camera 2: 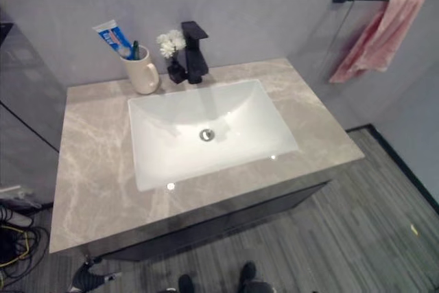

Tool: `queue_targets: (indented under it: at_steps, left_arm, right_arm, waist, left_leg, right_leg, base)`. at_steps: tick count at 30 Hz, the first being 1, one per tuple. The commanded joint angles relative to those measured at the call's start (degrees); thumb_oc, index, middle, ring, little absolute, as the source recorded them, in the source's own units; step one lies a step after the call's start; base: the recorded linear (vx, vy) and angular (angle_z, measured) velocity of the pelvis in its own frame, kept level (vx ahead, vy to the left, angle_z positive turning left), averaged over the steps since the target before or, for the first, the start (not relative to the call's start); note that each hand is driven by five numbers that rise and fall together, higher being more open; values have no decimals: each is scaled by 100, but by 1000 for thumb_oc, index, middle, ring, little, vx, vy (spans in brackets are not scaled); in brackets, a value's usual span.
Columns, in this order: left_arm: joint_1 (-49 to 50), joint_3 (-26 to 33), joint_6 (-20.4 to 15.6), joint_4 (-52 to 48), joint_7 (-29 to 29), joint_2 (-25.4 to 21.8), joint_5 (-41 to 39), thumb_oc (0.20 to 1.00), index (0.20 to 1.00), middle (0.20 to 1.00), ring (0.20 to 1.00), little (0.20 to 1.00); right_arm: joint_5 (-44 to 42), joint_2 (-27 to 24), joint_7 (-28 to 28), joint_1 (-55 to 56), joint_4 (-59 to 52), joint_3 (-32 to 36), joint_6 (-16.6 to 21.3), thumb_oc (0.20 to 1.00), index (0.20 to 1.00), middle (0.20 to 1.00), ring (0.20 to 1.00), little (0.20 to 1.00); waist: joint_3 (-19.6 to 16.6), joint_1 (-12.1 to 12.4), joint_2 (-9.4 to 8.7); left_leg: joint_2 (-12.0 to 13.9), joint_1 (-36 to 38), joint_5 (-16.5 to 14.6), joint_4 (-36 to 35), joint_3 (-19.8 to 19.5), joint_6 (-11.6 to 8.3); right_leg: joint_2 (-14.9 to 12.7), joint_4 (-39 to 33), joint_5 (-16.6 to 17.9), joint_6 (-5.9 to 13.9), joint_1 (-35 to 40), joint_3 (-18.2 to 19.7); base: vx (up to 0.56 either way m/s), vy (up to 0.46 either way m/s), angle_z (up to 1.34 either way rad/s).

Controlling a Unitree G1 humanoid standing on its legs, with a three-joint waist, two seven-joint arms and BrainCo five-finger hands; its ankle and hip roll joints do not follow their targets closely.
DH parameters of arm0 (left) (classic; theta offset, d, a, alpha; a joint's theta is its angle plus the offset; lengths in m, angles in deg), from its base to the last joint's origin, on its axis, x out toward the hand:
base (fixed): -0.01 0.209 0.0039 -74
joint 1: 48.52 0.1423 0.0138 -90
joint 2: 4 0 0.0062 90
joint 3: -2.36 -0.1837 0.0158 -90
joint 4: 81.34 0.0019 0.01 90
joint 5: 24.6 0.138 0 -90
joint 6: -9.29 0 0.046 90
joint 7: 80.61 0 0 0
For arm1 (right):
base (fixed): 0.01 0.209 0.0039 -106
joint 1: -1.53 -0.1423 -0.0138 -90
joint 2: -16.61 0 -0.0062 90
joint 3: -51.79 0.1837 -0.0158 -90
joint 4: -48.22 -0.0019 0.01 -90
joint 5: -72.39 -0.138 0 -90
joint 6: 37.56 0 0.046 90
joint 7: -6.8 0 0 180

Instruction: Put brush and paste in cup on sink, flatten towel.

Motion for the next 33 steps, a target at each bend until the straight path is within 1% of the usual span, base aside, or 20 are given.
queue_targets:
  at_steps: [1, 4, 7, 10, 11, 12, 13, 14, 15, 17, 18, 19, 21, 22, 23, 24, 26, 28, 29, 33]
  left_arm:
    - [-677, -532, -392, -464, -355, 204, 418, 1000, 1000, 1000, 1000, 1000]
    - [-816, -656, -379, -135, -198, 277, 639, 1000, 1000, 1000, 1000, 1000]
    - [-1068, -1082, -431, 74, -134, 134, 1368, 1000, 1000, 1000, 1000, 1000]
    - [-1185, -1145, -510, 272, -102, 253, 1249, 1000, 1000, 1000, 1000, 1000]
    - [-1272, -1341, -569, 325, -83, 260, 1355, 1000, 1000, 1000, 1000, 1000]
    - [-1284, -1346, -578, 345, -74, 273, 1361, 1000, 1000, 1000, 1000, 1000]
    - [-1434, -1454, -582, 406, 19, 301, 1397, 1000, 1000, 1000, 1000, 1000]
    - [-1531, -1558, -593, 422, 58, 348, 1388, 1000, 1000, 1000, 1000, 1000]
    - [-1543, -1562, -596, 432, 62, 353, 1387, 1000, 1000, 1000, 1000, 1000]
    - [-1642, -1619, -626, 519, 160, 393, 1333, 1000, 1000, 1000, 1000, 1000]
    - [-1651, -1618, -630, 526, 163, 394, 1333, 1000, 1000, 1000, 1000, 1000]
    - [-1769, -1695, -666, 737, 215, 440, 1277, 1000, 1000, 1000, 1000, 1000]
    - [-1871, -1780, -647, 861, 205, 490, 1218, 1000, 1000, 1000, 1000, 1000]
    - [-1901, -1773, -637, 903, 192, 553, 1085, 1000, 1000, 1000, 1000, 1000]
    - [-1998, -1746, -579, 1119, 59, 675, 730, 1000, 1000, 1000, 1000, 1000]
    - [-2008, -1747, -584, 1131, 59, 679, 726, 1000, 1000, 1000, 1000, 1000]
    - [-2077, -1719, -557, 1160, -56, 749, 381, 1000, 1000, 1000, 1000, 1000]
    - [-2126, -1750, -586, 1282, -82, 774, 320, 1000, 1000, 1000, 1000, 1000]
    - [-2396, -1892, -618, 1708, -63, 846, 215, 1000, 1000, 1000, 1000, 1000]
    - [-2407, -1869, -632, 1717, -37, 788, 209, 1000, 1000, 1000, 1000, 1000]
  right_arm:
    - [-6, -188, 231, -314, -156, -72, 11, 1000, 1000, 1000, 1000, 1000]
    - [21, -219, 263, -339, -350, -114, 45, 1000, 1000, 1000, 1000, 1000]
    - [243, -343, 278, -146, -861, -247, 138, 1000, 1000, 1000, 1000, 1000]
    - [370, -605, 168, 239, -1747, -275, 196, 1000, 1000, 1000, 1000, 1000]
    - [400, -748, 154, 255, -2070, -344, 267, 1000, 1000, 1000, 1000, 1000]
    - [399, -760, 148, 265, -2091, -336, 256, 1000, 1000, 1000, 1000, 1000]
    - [444, -867, 110, 216, -2392, -410, 303, 1000, 1000, 1000, 1000, 1000]
    - [425, -917, 121, 134, -2451, -455, 327, 1000, 1000, 1000, 1000, 1000]
    - [423, -919, 120, 129, -2451, -449, 327, 1000, 1000, 1000, 1000, 1000]
    - [426, -913, 106, -20, -2422, -577, 365, 1000, 1000, 1000, 1000, 1000]
    - [426, -912, 106, -26, -2421, -576, 365, 1000, 1000, 1000, 1000, 1000]
    - [441, -871, 110, -131, -2270, -685, 375, 1000, 1000, 1000, 1000, 1000]
    - [456, -832, 125, -196, -2111, -745, 356, 1000, 1000, 1000, 1000, 1000]
    - [456, -828, 153, -220, -2049, -748, 337, 1000, 1000, 1000, 1000, 1000]
    - [462, -826, 158, -267, -1978, -756, 275, 1000, 1000, 1000, 1000, 1000]
    - [461, -828, 158, -272, -1976, -756, 275, 1000, 1000, 1000, 1000, 1000]
    - [509, -786, 133, -323, -1771, -771, 202, 1000, 1000, 1000, 1000, 1000]
    - [565, -723, 133, -340, -1522, -773, 169, 1000, 1000, 1000, 1000, 1000]
    - [337, -507, 244, -516, -1002, -645, 134, 1000, 1000, 1000, 1000, 1000]
    - [301, -463, 249, -557, -1031, -648, 145, 1000, 1000, 1000, 1000, 1000]
  waist:
    - [-272, -53, -233]
    - [-368, 20, -343]
    - [-374, -185, -374]
    - [-332, -362, -316]
    - [-271, -487, -298]
    - [-265, -468, -288]
    - [-182, -426, -273]
    - [-101, -380, -283]
    - [-99, -384, -279]
    - [-37, -301, -293]
    - [-38, -300, -295]
    - [-27, -266, -280]
    - [-50, -285, -239]
    - [-41, -280, -216]
    - [-29, -298, -172]
    - [-21, -294, -171]
    - [0, -321, -135]
    - [-30, -361, -83]
    - [-98, -498, -9]
    - [-79, -468, -1]
  left_leg:
    - [-352, -221, 113, -50, -544, -73]
    - [-233, -157, 187, 30, -56, -181]
    - [30, -212, 304, 206, 19, -344]
    - [313, -195, 445, 395, 153, -522]
    - [414, -233, 520, 554, 71, -609]
    - [432, -232, 513, 575, 84, -623]
    - [347, -337, 529, 693, -425, -653]
    - [222, -493, 591, 797, -809, -562]
    - [224, -508, 584, 814, -819, -560]
    - [-66, -604, 342, 913, -1545, -466]
    - [-68, -620, 358, 912, -1542, -461]
    - [-229, -617, 239, 885, -1872, -395]
    - [-321, -620, 254, 777, -1977, -353]
    - [-377, -647, 286, 750, -2047, -346]
    - [-527, -726, 302, 709, -2259, -312]
    - [-529, -718, 299, 707, -2254, -310]
    - [-684, -722, 219, 768, -2492, -243]
    - [-700, -558, 191, 650, -2412, -196]
    - [-721, -305, 120, 370, -2104, -70]
    - [-733, -191, 113, 208, -1933, -10]
  right_leg:
    - [-315, -1016, 892, 283, 790, -104]
    - [-236, -1383, 846, 286, 974, -260]
    - [97, -1604, 509, 109, 973, 177]
    - [404, -1770, 294, -109, 994, 481]
    - [571, -1926, 236, -168, 993, 735]
    - [585, -1936, 240, -179, 997, 752]
    - [678, -1964, 194, -228, 977, 988]
    - [721, -1975, 271, -304, 926, 1065]
    - [721, -1975, 272, -304, 923, 1057]
    - [777, -1984, 299, -331, 892, 1342]
    - [775, -1988, 316, -333, 878, 1344]
    - [840, -1993, 321, -352, 878, 1620]
    - [889, -1999, 337, -368, 856, 1739]
    - [899, -1991, 340, -368, 847, 1781]
    - [932, -1966, 337, -382, 832, 1901]
    - [930, -1961, 332, -380, 835, 1907]
    - [991, -1869, 312, -386, 834, 2124]
    - [1019, -1850, 280, -372, 877, 2259]
    - [958, -1687, 225, -250, 783, 2509]
    - [954, -1540, 235, -184, 678, 2612]
  base:
    - [-76, -77, -71]
    - [-88, -217, -95]
    - [-32, -304, -110]
    - [-22, -288, -48]
    - [-42, -252, -46]
    - [-52, -233, -44]
    - [-111, -168, -62]
    - [-112, -161, -73]
    - [-92, -124, -69]
    - [-5, -92, -110]
    - [27, -100, -149]
    - [36, -65, -128]
    - [46, -39, -170]
    - [57, 20, -166]
    - [42, 26, -124]
    - [75, 32, -75]
    - [82, 53, -70]
    - [146, 220, -99]
    - [167, 308, -45]
    - [68, 155, -61]
